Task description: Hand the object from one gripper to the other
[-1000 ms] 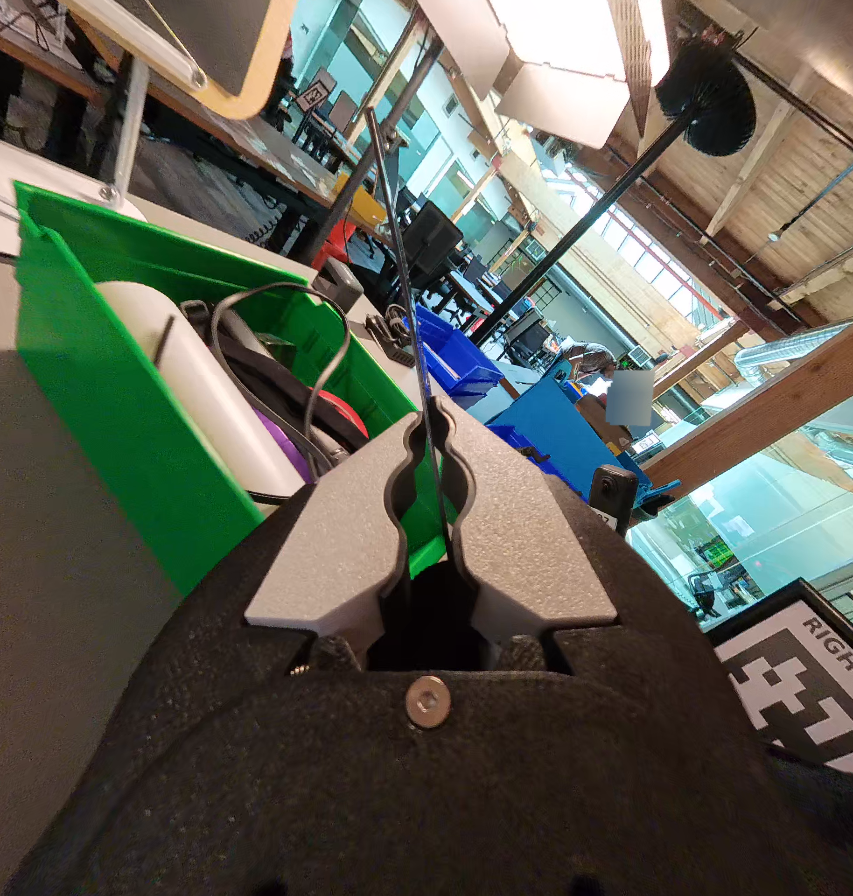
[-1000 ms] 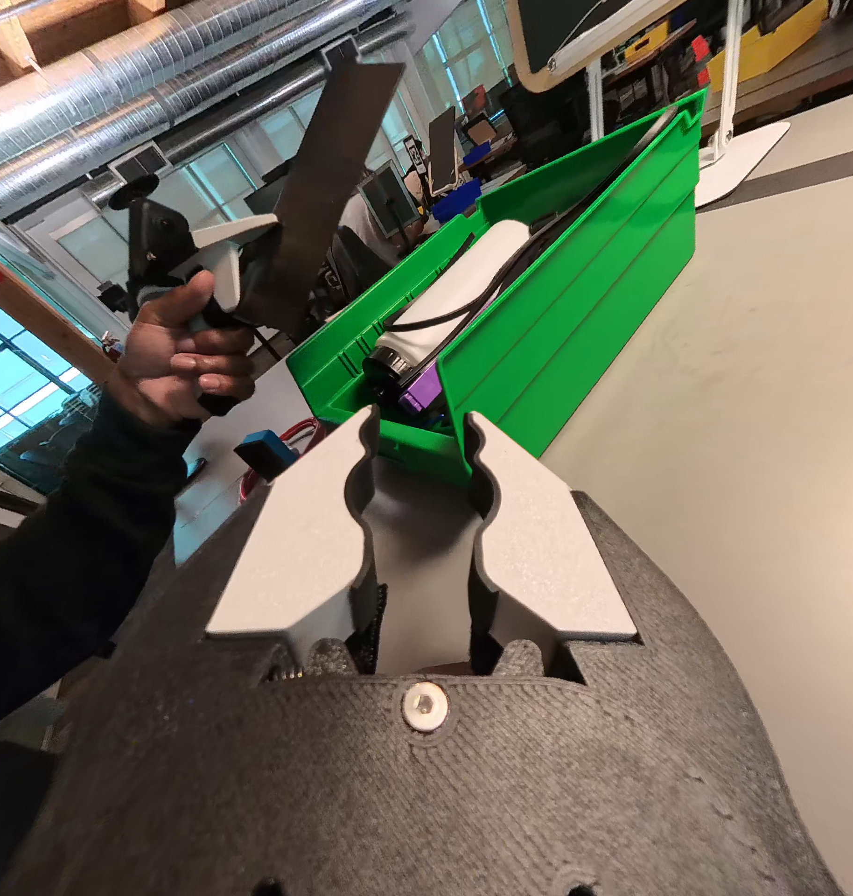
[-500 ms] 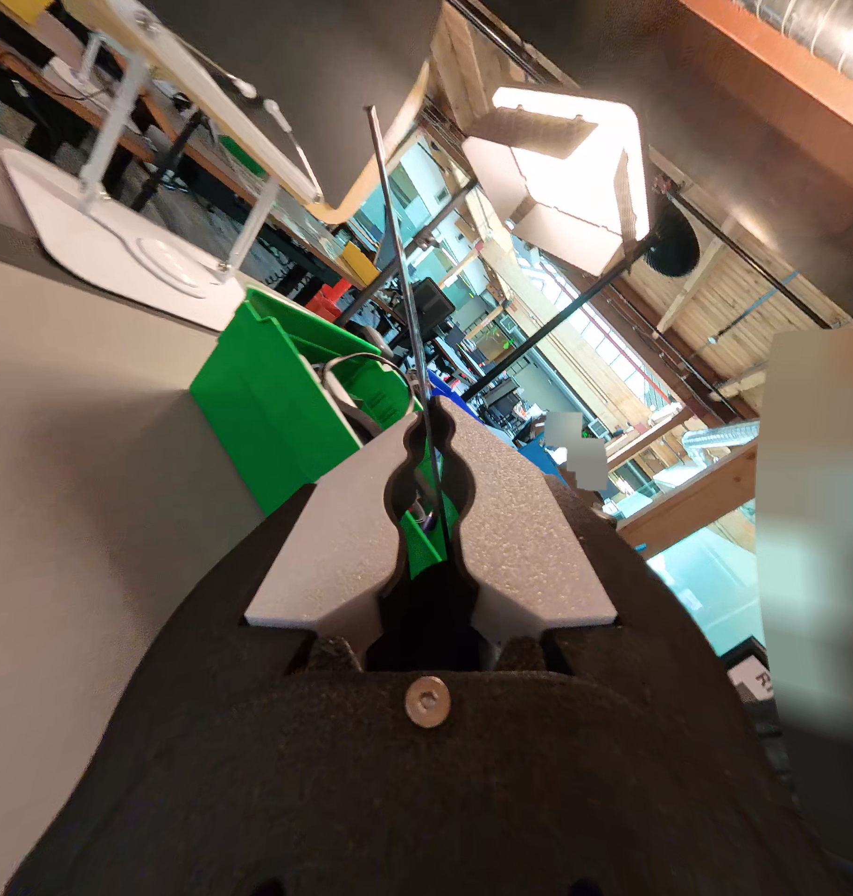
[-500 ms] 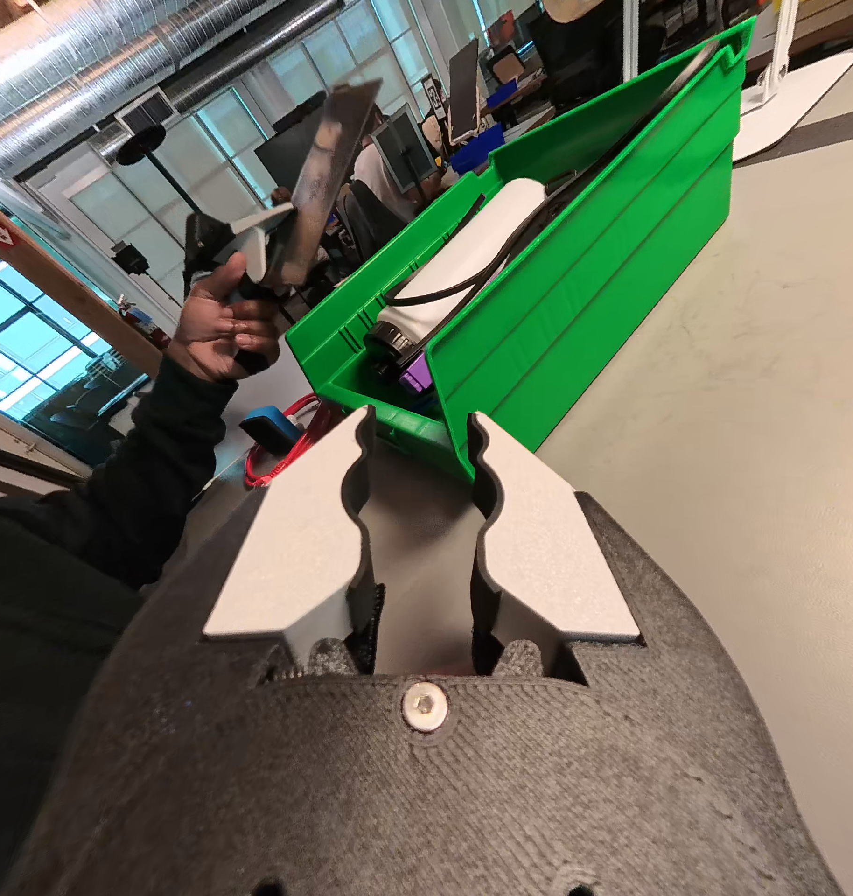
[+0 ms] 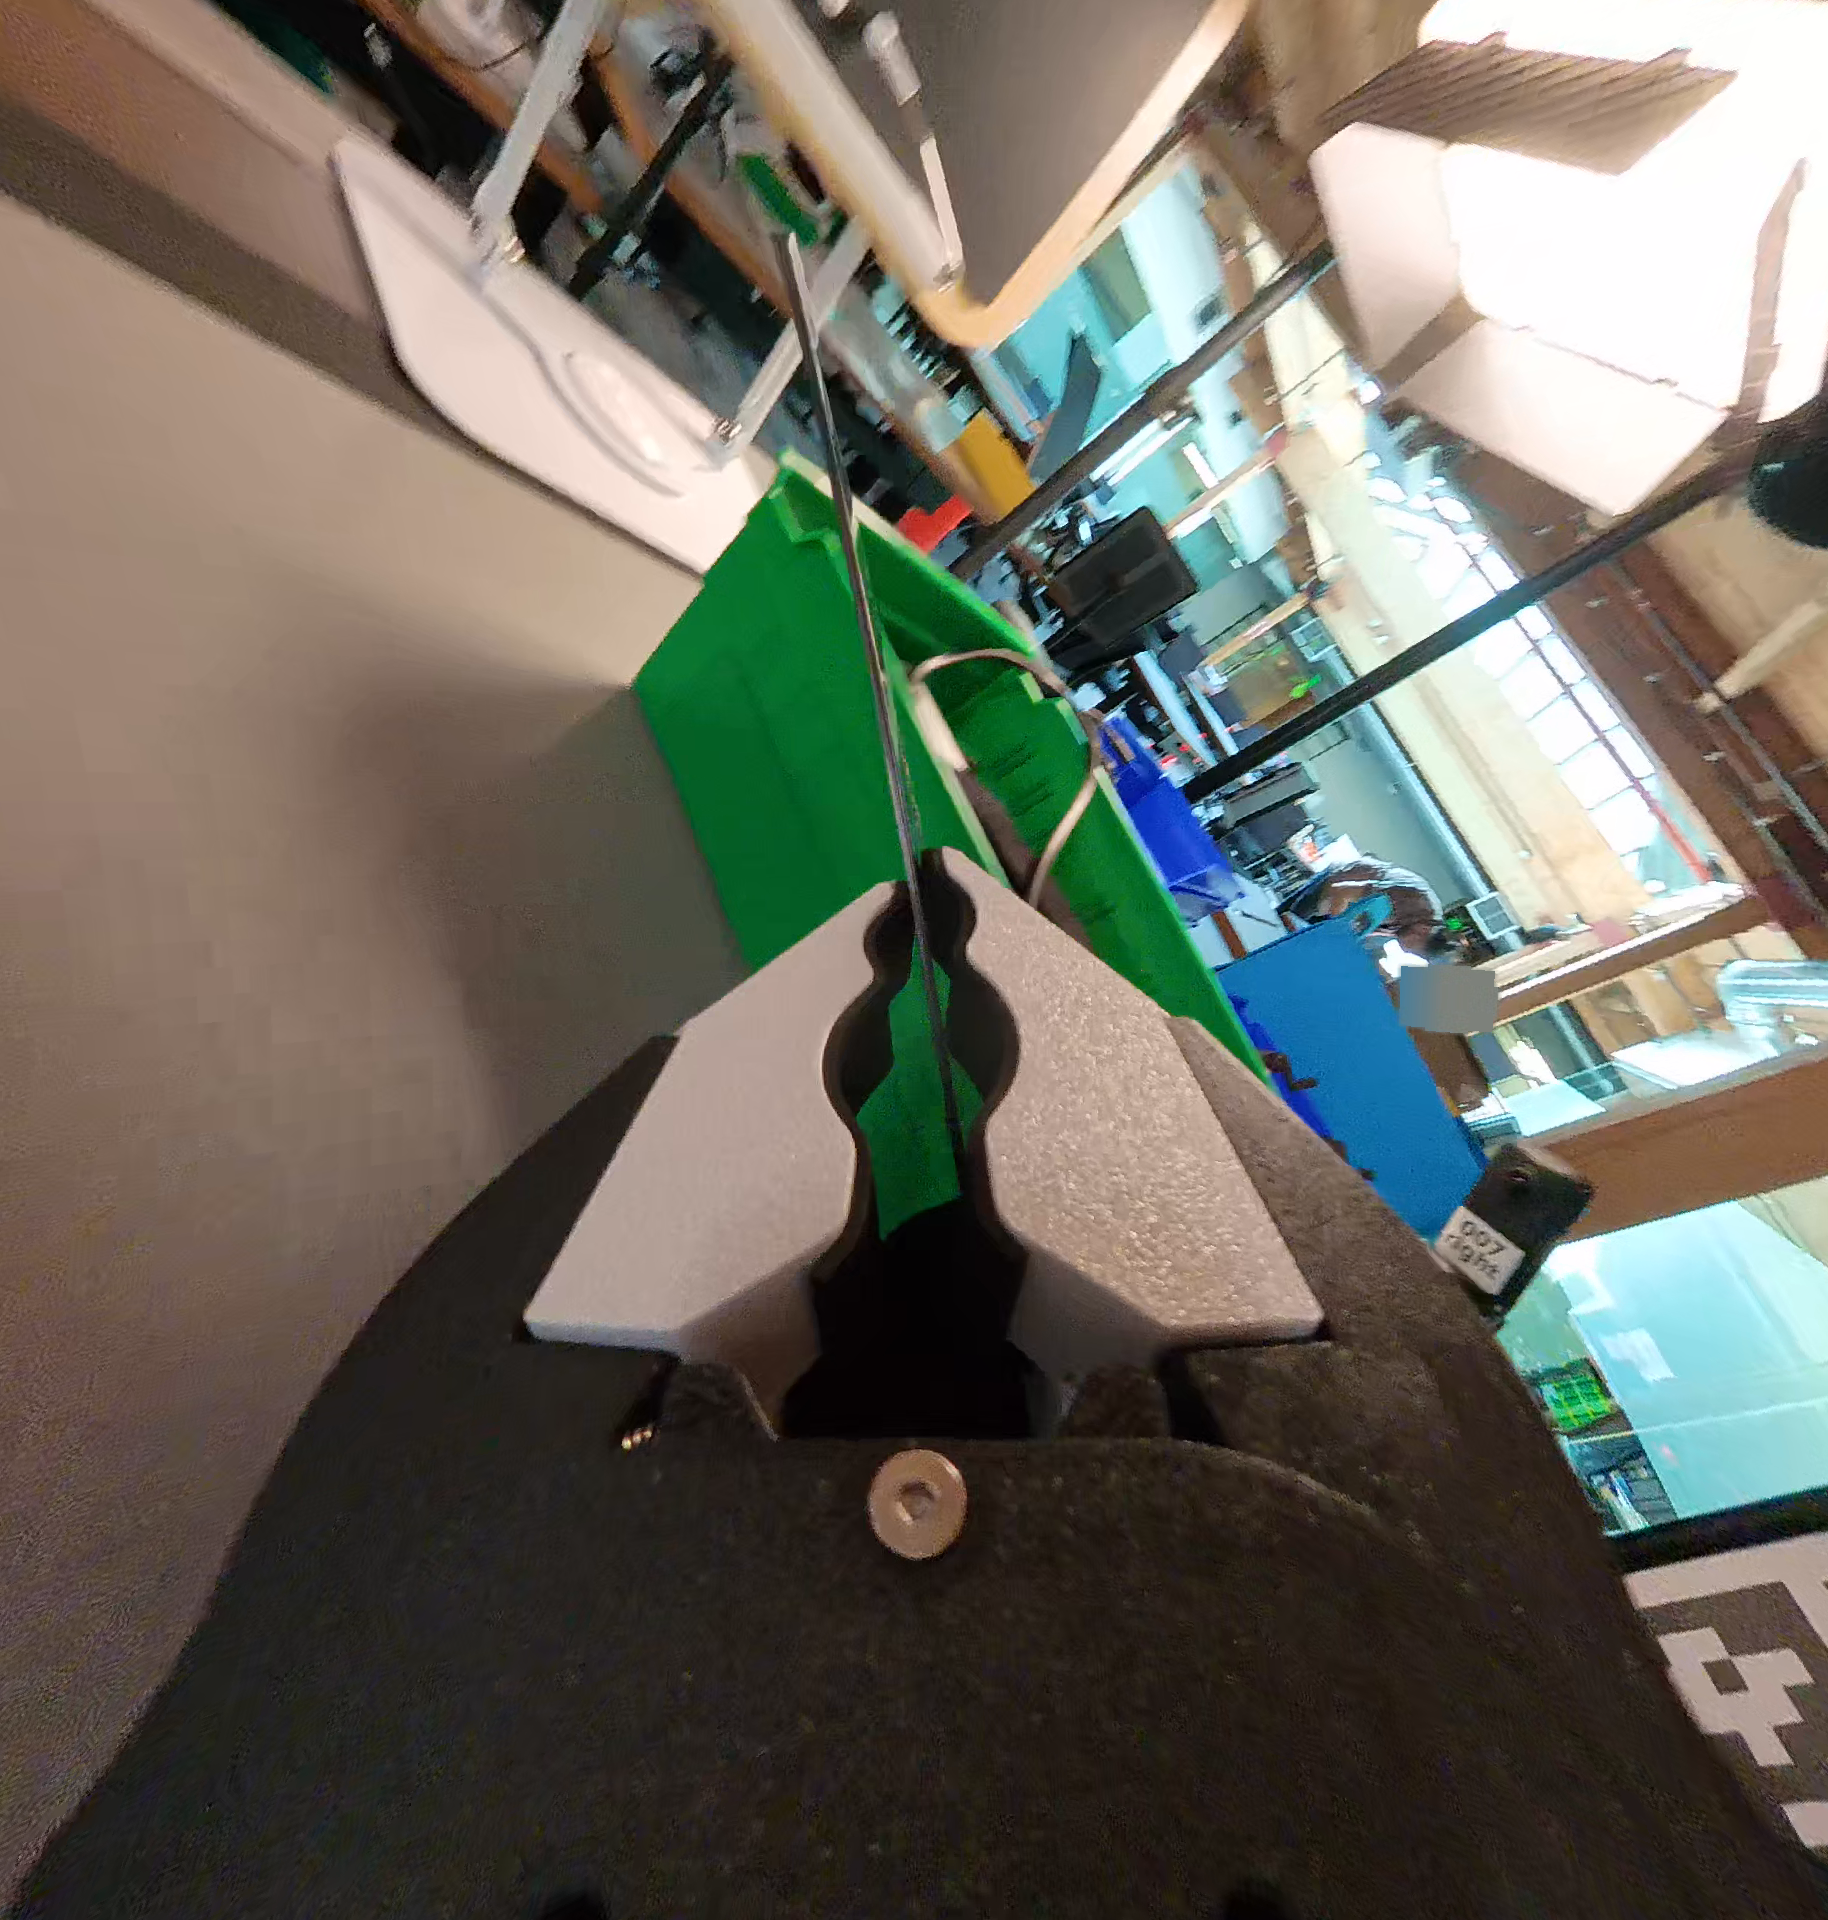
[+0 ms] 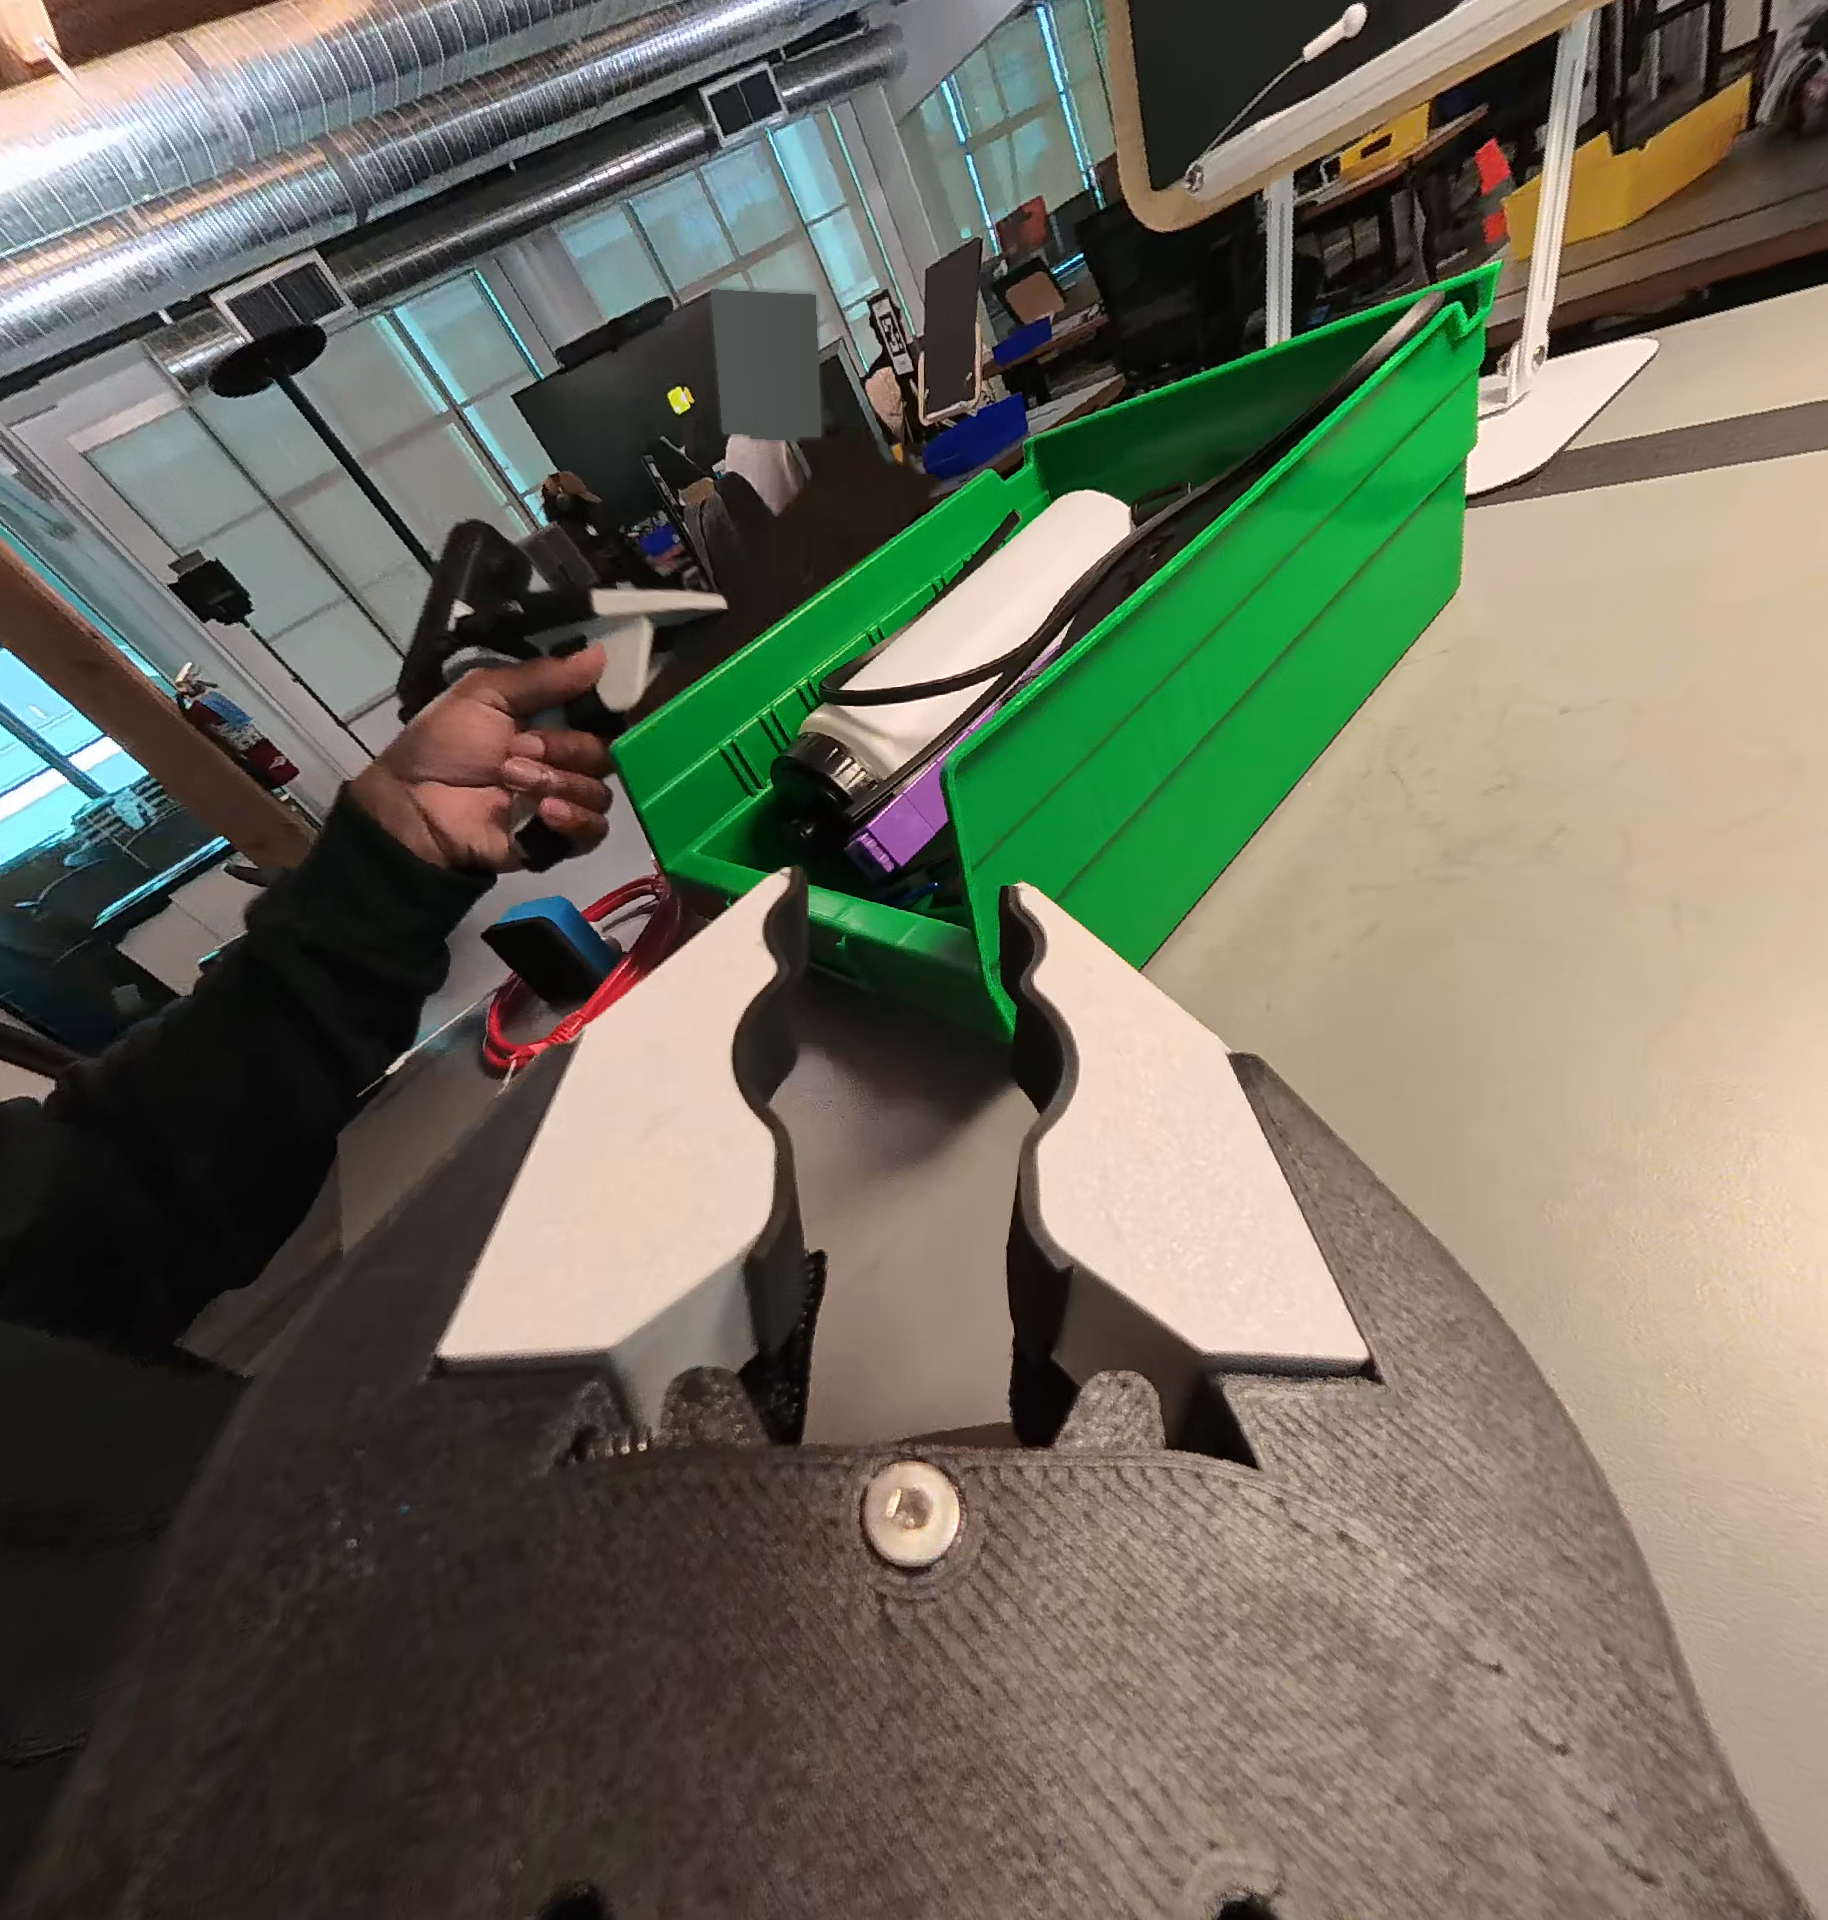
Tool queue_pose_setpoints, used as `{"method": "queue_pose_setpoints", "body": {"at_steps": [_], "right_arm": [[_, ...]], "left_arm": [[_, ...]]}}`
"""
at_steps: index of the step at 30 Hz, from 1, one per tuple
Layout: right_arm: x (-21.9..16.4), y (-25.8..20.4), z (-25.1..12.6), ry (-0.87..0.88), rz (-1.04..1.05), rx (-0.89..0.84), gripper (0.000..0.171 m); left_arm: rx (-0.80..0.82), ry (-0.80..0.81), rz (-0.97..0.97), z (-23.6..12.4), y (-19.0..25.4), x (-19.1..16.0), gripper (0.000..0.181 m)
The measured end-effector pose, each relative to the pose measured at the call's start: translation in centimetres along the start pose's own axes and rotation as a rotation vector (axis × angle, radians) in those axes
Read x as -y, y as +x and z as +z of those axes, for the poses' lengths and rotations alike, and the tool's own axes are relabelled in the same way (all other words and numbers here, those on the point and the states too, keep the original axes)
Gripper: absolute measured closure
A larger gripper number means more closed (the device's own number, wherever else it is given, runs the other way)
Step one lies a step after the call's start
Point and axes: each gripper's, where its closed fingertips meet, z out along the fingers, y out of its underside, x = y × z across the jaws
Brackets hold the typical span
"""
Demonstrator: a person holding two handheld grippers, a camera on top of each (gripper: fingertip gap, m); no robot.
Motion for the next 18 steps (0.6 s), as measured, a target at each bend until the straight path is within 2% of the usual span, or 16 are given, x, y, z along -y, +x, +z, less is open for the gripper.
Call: {"method": "queue_pose_setpoints", "body": {"at_steps": [6,11,13,15,16,18], "right_arm": [[-0.1,0.2,0.1,-0.007,0.021,0.002,0.134],[-0.4,-0.3,0.3,-0.029,-0.023,0.004,0.134],[-0.5,-0.4,0.4,-0.036,-0.028,0.004,0.134],[-0.5,-0.3,0.4,-0.039,-0.025,0.004,0.134],[-0.6,-0.3,0.4,-0.04,-0.023,0.003,0.134],[-0.6,-0.3,0.5,-0.043,-0.022,0.003,0.134]], "left_arm": [[0.077,-0.128,-0.022,0.7,-3.1,-3.7,0.178],[0.152,-0.255,0.054,1.3,-4.3,-5.8,0.178],[0.184,-0.289,0.101,1.2,-4.5,-6.2,0.173],[0.25,-0.31,0.181,0.8,-4.9,-6.0,0.161],[0.289,-0.305,0.222,0.5,-5.0,-5.5,0.153],[0.331,-0.257,0.312,-0.3,-4.1,-3.7,0.151]]}}
